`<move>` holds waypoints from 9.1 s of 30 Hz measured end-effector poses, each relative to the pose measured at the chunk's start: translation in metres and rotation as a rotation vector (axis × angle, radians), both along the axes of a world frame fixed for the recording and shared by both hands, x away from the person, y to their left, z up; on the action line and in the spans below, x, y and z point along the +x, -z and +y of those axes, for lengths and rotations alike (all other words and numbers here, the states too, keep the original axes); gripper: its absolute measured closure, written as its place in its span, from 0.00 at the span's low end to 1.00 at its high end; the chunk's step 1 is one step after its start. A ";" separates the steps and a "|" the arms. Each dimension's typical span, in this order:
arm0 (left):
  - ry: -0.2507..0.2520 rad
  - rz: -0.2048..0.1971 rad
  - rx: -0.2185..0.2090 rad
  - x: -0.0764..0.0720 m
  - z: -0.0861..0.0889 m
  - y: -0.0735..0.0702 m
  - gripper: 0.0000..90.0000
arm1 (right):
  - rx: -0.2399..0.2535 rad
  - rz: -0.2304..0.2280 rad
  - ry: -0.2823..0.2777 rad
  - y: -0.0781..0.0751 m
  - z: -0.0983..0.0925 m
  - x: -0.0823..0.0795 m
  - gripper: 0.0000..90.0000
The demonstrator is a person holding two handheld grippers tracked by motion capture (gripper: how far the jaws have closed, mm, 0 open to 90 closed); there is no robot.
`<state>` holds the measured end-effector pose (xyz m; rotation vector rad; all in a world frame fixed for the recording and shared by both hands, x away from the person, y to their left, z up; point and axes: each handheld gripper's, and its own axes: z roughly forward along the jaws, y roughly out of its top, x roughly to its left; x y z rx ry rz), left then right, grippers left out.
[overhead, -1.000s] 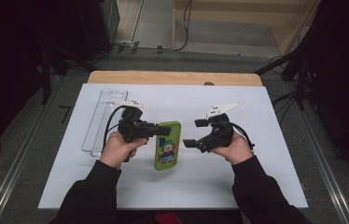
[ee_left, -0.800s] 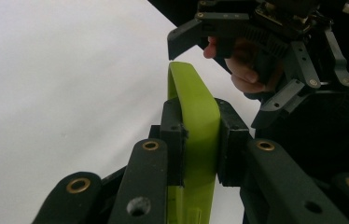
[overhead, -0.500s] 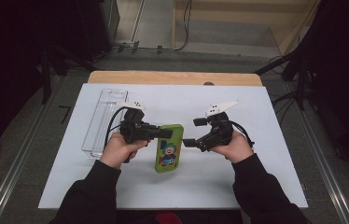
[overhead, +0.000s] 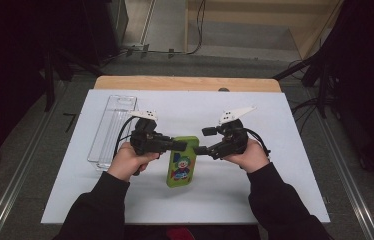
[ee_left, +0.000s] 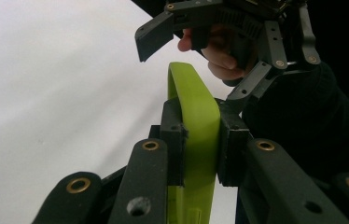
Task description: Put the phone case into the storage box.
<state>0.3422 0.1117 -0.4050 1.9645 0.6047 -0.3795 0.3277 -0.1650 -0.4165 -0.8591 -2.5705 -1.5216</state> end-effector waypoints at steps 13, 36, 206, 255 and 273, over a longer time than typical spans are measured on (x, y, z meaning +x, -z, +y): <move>0.060 -0.038 -0.019 -0.002 -0.002 0.001 0.86 | 0.037 0.009 -0.124 0.002 0.003 0.001 0.57; 0.058 -0.032 -0.049 0.000 0.002 0.001 0.81 | 0.077 0.124 -0.206 -0.003 -0.001 0.004 0.83; -0.418 -0.313 0.265 -0.018 -0.037 0.023 0.18 | -0.044 0.233 0.250 -0.024 0.038 0.006 0.83; -0.386 -0.162 0.265 -0.011 -0.028 0.017 0.19 | -0.030 0.130 0.267 -0.037 0.002 0.006 0.44; -0.363 -0.143 0.261 -0.009 -0.024 0.012 0.19 | -0.094 0.097 0.221 -0.012 -0.005 0.008 0.32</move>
